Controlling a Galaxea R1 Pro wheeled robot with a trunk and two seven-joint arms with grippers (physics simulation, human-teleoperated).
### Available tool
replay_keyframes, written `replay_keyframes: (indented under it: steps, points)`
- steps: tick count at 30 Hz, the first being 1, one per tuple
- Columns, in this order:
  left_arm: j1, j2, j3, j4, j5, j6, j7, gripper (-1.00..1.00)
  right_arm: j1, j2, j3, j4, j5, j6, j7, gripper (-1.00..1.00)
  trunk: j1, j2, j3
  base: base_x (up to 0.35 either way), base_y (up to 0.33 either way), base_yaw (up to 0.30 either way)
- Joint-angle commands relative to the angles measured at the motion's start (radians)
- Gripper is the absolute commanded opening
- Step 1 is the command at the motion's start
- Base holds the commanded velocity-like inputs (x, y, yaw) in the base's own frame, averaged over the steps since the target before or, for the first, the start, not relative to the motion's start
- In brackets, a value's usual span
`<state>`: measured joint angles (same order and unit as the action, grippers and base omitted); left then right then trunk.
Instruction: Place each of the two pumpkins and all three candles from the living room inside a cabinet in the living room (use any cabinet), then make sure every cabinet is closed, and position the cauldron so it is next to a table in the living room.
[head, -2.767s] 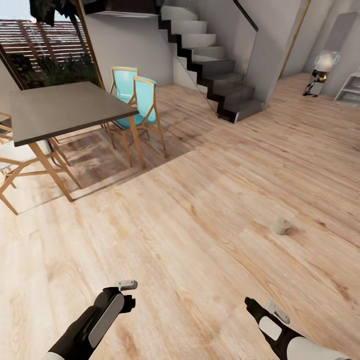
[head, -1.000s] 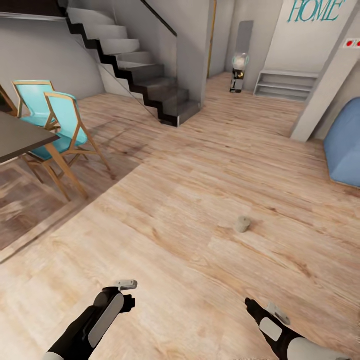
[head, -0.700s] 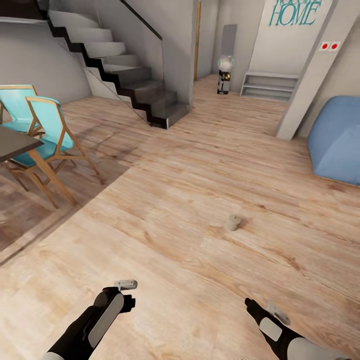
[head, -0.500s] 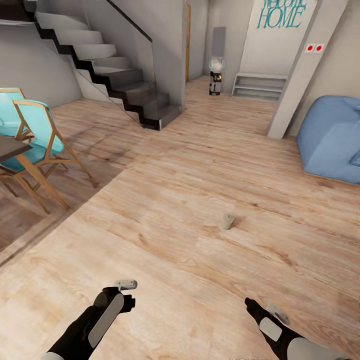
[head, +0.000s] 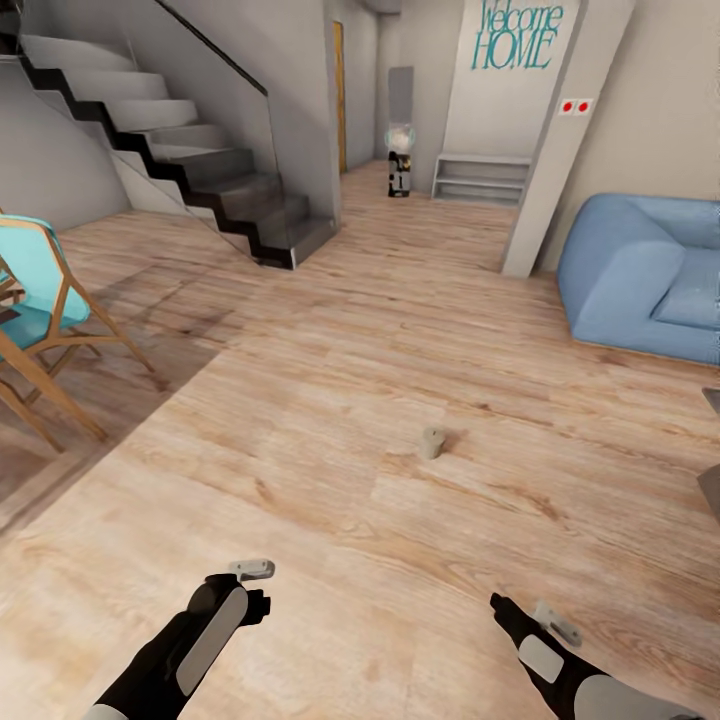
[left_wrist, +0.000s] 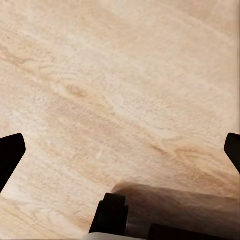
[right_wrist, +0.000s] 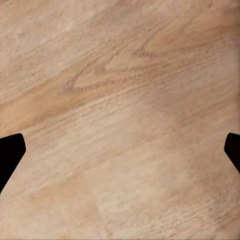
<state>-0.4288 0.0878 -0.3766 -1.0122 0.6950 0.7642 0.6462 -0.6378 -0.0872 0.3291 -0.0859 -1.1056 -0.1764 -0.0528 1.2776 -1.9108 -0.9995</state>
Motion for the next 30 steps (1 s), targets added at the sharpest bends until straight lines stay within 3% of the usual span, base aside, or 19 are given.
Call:
replay_keyframes:
  steps: [1,17,30]
  points:
    - [-0.001,0.001,-0.004,-0.001,0.011,0.0,0.01,1.0,0.0,0.0,0.008,-0.002,-0.007,-0.001,-0.006,1.0,0.0,0.0,0.001,0.0,0.0,-0.037]
    - [-0.001,0.001,-0.004,-0.002,0.011,0.0,0.01,1.0,0.0,0.0,0.008,-0.002,-0.005,-0.003,-0.007,1.0,0.0,0.0,0.027,0.0,0.0,-0.001]
    - [-0.001,0.001,-0.004,-0.002,0.011,0.0,0.01,1.0,0.0,0.0,0.008,-0.002,-0.007,-0.003,-0.007,1.0,0.0,0.0,0.049,0.0,0.0,0.075]
